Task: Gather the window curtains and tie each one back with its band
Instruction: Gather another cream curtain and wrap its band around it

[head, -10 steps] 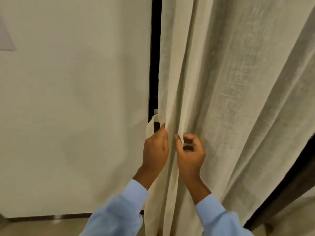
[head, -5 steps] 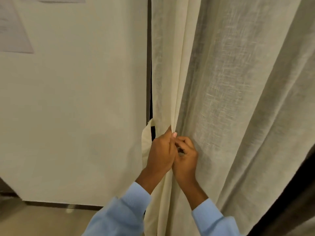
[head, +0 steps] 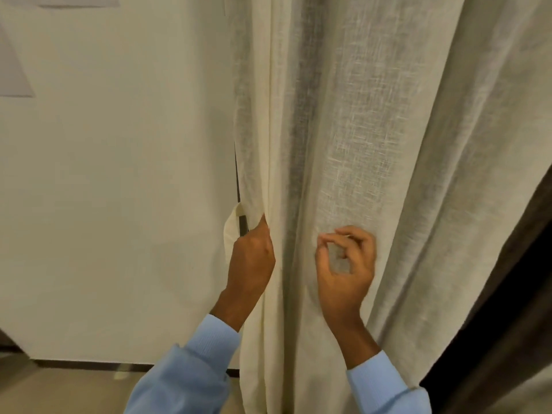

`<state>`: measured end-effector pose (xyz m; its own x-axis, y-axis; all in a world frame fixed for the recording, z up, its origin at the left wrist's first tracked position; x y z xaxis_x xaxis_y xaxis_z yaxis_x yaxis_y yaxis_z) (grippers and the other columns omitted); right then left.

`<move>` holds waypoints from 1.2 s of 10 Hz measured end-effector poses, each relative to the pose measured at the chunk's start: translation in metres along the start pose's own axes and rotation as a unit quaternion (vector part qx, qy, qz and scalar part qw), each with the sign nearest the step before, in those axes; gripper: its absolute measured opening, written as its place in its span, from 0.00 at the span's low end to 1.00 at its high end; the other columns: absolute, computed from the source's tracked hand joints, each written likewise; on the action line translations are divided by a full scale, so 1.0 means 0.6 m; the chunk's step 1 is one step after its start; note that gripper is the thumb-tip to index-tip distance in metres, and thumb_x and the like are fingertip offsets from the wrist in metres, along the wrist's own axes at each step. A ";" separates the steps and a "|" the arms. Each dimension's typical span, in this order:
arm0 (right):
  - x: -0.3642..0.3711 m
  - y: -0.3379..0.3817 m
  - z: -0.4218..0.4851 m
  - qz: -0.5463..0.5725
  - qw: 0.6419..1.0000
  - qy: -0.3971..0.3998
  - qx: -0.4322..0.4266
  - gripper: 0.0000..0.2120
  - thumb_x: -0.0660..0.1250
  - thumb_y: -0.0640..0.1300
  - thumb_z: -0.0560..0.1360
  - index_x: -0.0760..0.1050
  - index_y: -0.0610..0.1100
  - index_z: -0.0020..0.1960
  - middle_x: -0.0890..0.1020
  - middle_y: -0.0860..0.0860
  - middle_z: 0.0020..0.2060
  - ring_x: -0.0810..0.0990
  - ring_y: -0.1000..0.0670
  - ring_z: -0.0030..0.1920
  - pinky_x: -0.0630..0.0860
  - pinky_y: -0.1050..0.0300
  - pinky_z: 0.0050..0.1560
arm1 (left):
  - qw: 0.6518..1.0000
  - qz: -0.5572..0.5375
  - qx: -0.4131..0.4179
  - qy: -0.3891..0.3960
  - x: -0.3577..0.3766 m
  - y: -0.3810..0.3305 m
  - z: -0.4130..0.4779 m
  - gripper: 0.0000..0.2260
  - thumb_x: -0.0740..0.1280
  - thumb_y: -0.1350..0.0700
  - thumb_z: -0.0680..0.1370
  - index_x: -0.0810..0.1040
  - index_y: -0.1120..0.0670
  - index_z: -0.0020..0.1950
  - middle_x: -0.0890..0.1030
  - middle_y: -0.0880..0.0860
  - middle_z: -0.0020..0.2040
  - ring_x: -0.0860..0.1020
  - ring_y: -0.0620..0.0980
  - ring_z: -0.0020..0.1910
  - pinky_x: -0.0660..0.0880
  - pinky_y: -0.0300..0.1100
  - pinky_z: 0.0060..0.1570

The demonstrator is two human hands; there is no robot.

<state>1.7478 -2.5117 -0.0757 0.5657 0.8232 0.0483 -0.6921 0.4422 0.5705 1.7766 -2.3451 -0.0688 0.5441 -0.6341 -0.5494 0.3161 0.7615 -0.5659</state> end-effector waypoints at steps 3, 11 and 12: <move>-0.020 -0.053 0.006 -0.093 0.987 -0.068 0.113 0.12 0.77 0.44 0.71 0.78 0.49 0.52 0.82 0.56 0.46 0.80 0.57 0.45 0.77 0.47 0.53 | 0.998 -0.056 -0.018 0.037 0.027 0.024 0.017 0.12 0.55 0.60 0.80 0.67 0.60 0.62 0.79 0.60 0.41 0.73 0.50 0.35 0.75 0.46 0.37; 0.152 -0.015 -0.088 -0.134 0.979 0.056 0.144 0.05 0.65 0.42 0.76 0.75 0.47 0.42 0.75 0.49 0.37 0.73 0.52 0.36 0.74 0.60 0.37 | 0.967 -0.186 0.067 0.160 0.008 0.030 0.031 0.11 0.63 0.60 0.80 0.76 0.65 0.59 0.81 0.62 0.47 0.80 0.58 0.46 0.76 0.47 0.55; 0.165 -0.015 -0.110 -0.118 0.978 0.073 0.154 0.06 0.62 0.39 0.77 0.73 0.42 0.42 0.76 0.46 0.36 0.73 0.49 0.36 0.74 0.56 0.38 | 0.972 -0.150 0.069 0.169 0.004 0.033 0.033 0.08 0.61 0.62 0.79 0.74 0.64 0.55 0.79 0.61 0.41 0.77 0.58 0.39 0.75 0.50 0.44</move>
<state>1.7806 -2.4105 -0.1305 0.6079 0.7629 -0.2201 -0.3690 0.5169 0.7725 1.7998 -2.3287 -0.0692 0.1325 -0.8207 -0.5557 0.5353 0.5311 -0.6568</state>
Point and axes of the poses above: each hand's wrist, its own z-axis towards the middle knuckle, its own x-axis out of the palm, y = z × x, the point moved 5 cm from there along z, towards the middle knuckle
